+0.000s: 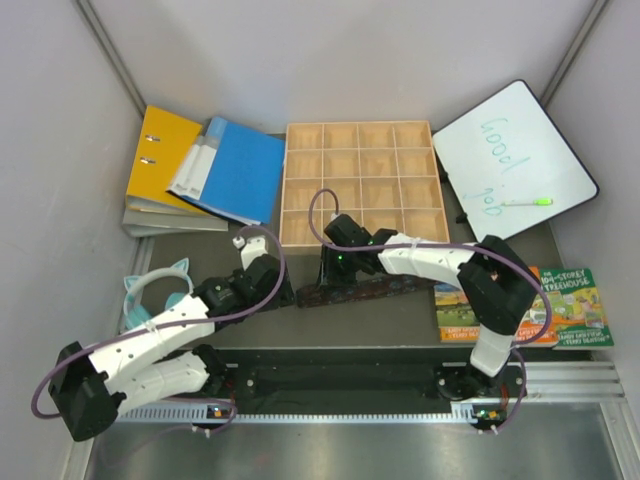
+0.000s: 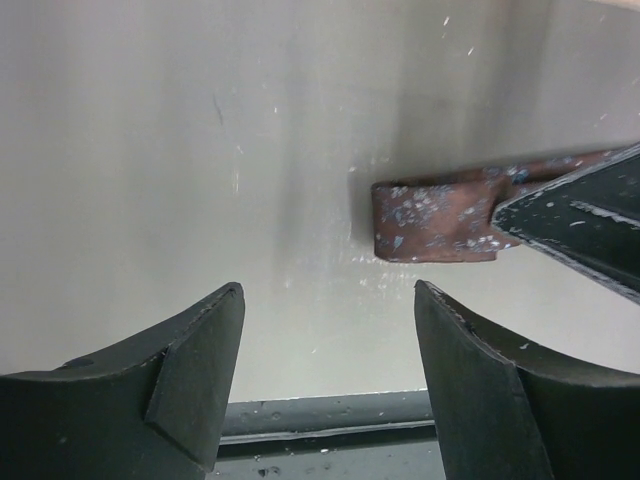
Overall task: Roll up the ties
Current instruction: Roll the tie at the center of the board.
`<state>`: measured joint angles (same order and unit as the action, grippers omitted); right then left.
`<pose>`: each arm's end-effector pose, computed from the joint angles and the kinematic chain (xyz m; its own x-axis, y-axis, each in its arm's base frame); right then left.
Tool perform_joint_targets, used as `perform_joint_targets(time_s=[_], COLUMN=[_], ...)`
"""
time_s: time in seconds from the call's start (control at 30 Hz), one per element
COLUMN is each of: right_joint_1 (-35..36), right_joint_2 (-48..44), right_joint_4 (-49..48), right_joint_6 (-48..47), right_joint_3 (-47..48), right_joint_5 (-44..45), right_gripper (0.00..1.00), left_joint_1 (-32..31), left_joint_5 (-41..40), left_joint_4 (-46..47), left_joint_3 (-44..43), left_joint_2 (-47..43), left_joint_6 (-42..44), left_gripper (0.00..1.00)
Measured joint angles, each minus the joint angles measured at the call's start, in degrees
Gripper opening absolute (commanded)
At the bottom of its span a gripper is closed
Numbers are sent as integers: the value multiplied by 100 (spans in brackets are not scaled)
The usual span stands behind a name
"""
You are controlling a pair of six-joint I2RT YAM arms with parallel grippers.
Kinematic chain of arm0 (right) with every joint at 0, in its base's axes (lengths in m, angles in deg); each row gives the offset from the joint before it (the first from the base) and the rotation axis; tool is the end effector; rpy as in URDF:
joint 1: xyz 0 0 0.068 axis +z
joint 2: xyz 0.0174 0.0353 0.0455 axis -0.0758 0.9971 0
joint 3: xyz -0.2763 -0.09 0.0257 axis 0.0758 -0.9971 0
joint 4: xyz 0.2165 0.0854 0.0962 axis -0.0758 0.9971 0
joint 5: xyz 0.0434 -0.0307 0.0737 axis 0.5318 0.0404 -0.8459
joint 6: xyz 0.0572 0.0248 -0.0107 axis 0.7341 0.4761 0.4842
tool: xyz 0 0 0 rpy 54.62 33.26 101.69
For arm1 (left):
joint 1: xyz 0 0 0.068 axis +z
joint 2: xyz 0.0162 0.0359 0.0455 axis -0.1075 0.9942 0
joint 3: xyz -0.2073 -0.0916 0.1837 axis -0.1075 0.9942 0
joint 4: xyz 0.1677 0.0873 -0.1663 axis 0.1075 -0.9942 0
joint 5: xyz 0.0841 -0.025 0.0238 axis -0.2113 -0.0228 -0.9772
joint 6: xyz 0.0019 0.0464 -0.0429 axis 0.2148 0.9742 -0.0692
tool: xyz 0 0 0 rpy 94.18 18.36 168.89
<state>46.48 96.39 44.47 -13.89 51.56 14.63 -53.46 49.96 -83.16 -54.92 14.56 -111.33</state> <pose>0.2263 0.2912 0.2005 -0.9756 0.0323 -0.2172 -0.0876 0.8498 0.5198 0.1264 -0.1111 0.2351 -0.7741 -0.2362 -0.5873 -0.0931 0.9602 -0.2634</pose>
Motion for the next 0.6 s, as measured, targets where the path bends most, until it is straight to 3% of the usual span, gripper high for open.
perform_joint_targets(time_s=[0.6], right_joint_1=[83], right_joint_2=[105], right_joint_4=[-48], right_joint_6=[109], right_joint_3=[-72], right_joint_5=[118], right_gripper=[23], left_joint_1=[48], left_joint_5=[476], left_joint_4=[1073], left_joint_3=[745], left_joint_2=[7], left_joint_6=[13], left_gripper=[70])
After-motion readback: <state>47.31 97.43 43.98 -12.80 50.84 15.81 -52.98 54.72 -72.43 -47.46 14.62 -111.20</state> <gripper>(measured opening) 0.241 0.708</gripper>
